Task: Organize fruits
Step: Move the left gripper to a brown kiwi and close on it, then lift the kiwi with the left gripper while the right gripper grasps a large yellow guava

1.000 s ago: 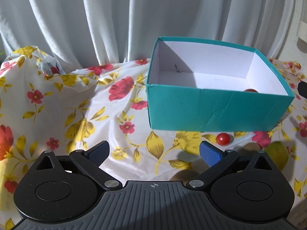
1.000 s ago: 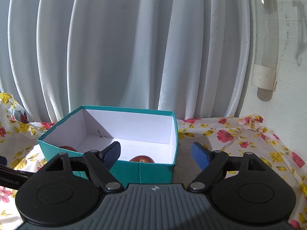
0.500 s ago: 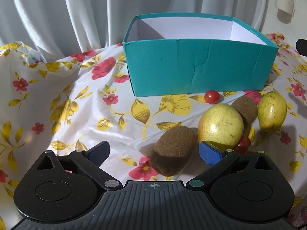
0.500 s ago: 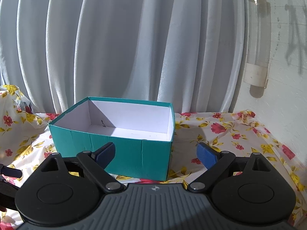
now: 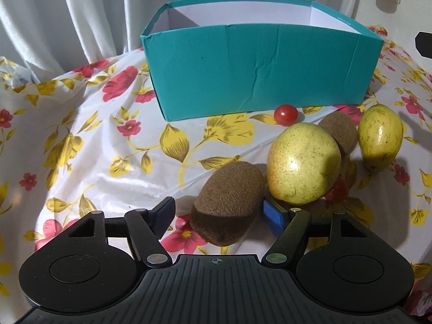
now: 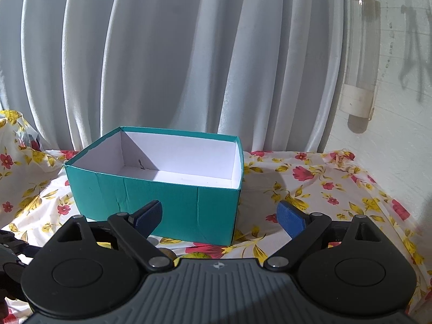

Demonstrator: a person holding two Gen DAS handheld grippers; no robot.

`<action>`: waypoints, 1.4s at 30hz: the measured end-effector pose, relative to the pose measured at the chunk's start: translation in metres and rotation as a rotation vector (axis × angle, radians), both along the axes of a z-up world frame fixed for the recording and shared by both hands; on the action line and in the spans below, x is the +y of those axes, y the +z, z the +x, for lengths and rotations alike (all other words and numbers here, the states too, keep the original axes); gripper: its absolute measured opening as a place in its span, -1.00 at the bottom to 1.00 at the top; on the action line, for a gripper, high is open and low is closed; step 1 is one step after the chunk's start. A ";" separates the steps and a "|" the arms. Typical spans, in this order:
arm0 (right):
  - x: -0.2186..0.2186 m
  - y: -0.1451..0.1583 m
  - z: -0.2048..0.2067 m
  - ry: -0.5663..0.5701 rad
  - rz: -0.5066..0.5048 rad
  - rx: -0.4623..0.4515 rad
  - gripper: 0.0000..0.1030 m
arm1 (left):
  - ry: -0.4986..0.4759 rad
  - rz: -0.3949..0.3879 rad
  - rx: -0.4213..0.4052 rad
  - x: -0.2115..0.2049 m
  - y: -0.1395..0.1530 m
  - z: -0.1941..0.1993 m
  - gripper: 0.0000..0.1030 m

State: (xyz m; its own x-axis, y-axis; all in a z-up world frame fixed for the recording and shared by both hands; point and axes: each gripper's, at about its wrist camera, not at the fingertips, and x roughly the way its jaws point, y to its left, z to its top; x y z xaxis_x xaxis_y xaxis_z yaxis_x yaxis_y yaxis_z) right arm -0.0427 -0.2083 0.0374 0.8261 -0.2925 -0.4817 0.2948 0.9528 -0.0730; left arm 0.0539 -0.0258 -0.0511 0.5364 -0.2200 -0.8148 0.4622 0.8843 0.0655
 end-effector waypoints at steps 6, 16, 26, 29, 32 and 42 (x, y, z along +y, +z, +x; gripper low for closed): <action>-0.002 -0.002 0.001 -0.011 0.000 0.015 0.79 | -0.019 -0.014 -0.002 -0.003 -0.003 0.003 0.32; -0.002 -0.005 0.000 -0.022 -0.003 0.029 0.79 | -0.001 -0.053 0.025 0.002 0.006 0.001 0.10; 0.007 -0.037 0.006 -0.009 0.011 0.123 0.79 | 0.049 -0.160 -0.044 0.021 0.060 -0.014 0.10; 0.012 -0.051 0.011 0.011 0.023 0.167 0.78 | 0.047 -0.168 -0.050 0.023 0.066 -0.016 0.10; 0.016 -0.063 0.014 0.028 0.027 0.203 0.76 | 0.050 -0.164 -0.045 0.024 0.067 -0.017 0.10; 0.016 -0.086 0.033 0.049 0.045 0.265 0.48 | 0.066 -0.154 -0.044 0.030 0.070 -0.019 0.10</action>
State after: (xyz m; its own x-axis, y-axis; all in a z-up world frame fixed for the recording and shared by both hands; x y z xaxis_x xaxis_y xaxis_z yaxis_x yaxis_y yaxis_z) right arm -0.0102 -0.1927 -0.0483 0.6822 -0.2288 -0.6944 0.2251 0.9694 -0.0983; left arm 0.0349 0.0043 0.0194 0.5885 -0.3035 -0.7494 0.4021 0.9140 -0.0543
